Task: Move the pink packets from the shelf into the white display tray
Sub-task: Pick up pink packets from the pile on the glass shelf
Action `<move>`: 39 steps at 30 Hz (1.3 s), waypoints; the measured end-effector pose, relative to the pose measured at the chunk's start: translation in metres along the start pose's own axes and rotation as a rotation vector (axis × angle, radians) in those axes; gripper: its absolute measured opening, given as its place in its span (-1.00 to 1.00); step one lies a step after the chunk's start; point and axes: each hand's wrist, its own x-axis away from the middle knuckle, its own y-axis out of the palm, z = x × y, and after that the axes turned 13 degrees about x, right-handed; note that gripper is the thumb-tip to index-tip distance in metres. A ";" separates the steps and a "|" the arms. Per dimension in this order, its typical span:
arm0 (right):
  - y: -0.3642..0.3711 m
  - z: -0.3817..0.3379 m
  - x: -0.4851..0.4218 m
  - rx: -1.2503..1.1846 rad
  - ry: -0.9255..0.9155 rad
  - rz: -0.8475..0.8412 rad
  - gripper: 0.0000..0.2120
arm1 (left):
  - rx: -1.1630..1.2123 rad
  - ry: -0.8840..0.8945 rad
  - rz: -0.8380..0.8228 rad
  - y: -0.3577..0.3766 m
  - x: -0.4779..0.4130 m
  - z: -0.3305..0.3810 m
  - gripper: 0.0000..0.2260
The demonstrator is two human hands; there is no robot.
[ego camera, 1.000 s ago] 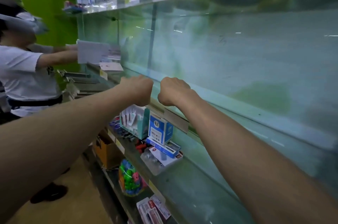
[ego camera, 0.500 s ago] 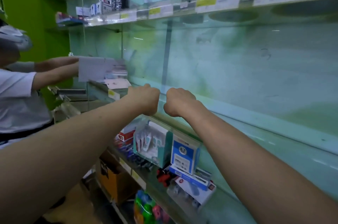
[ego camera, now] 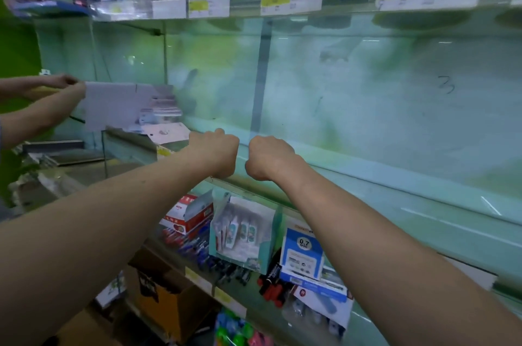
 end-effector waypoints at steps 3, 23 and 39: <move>0.004 -0.006 -0.022 0.018 0.015 -0.016 -0.75 | 0.021 0.015 -0.007 0.007 -0.019 -0.013 -0.53; 0.031 -0.052 -0.189 0.039 -0.051 0.025 -0.75 | 0.037 -0.050 -0.061 0.029 -0.155 -0.112 -0.55; 0.043 -0.133 -0.253 0.012 -0.076 -0.129 -0.60 | 0.096 0.030 -0.351 0.037 -0.207 -0.202 -0.10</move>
